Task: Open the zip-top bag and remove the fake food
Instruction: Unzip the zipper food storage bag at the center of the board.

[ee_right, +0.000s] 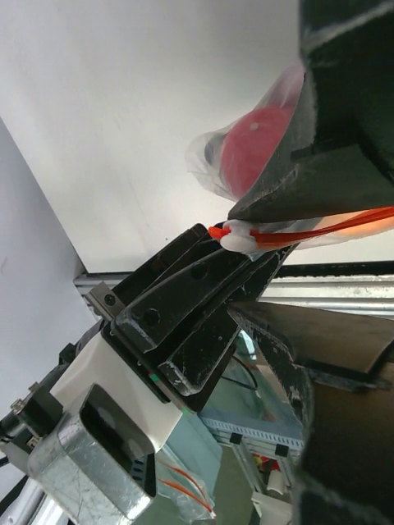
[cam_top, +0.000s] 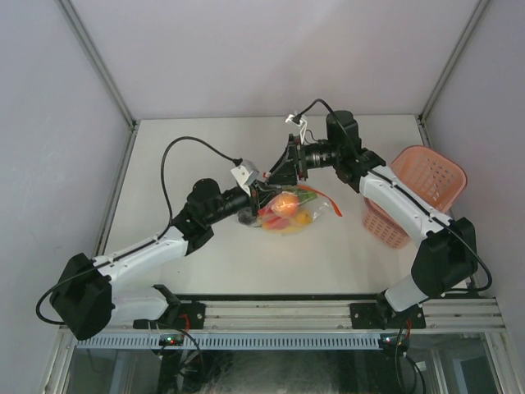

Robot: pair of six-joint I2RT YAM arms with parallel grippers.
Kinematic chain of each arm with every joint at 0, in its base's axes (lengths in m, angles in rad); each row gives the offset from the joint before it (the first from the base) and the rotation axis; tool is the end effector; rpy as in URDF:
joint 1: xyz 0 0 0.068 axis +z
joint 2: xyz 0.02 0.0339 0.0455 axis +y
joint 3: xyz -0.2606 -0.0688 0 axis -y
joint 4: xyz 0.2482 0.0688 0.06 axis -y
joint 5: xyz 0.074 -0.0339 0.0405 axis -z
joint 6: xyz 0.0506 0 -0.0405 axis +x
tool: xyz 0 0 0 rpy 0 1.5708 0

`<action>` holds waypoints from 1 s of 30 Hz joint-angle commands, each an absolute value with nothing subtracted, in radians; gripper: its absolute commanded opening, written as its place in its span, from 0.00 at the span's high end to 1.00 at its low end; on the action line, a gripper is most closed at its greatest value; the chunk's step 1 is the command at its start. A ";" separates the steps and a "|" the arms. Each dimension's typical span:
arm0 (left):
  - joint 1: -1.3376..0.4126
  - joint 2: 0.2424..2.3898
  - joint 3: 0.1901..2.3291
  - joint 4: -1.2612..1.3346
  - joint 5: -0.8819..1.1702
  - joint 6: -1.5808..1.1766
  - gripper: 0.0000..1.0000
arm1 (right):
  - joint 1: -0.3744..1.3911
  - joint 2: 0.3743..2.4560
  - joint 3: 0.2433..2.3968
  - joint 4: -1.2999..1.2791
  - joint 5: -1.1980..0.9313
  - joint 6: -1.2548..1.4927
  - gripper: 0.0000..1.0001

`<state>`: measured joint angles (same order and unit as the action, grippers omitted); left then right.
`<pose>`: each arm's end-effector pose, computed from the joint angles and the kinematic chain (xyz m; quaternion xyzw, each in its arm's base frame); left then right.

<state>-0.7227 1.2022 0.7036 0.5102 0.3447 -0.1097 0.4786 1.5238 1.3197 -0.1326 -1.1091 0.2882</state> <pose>0.2095 -0.2075 0.2920 0.3253 0.6235 -0.3935 0.5921 0.2934 0.2033 0.3504 -0.3692 0.6613 0.5823 0.2956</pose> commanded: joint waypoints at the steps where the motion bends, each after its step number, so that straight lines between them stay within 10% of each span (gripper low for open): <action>1: -0.727 1.165 0.763 0.548 0.341 -0.096 1.00 | 0.487 1.521 1.369 -0.036 -1.152 0.353 0.60; 19: -0.726 1.138 0.725 0.596 0.331 -0.151 0.97 | 0.489 1.482 1.380 -0.192 -1.089 0.116 1.00; 30: -0.646 1.033 0.624 0.612 0.511 -0.185 0.39 | 0.463 1.448 1.432 -0.279 -1.228 -0.221 1.00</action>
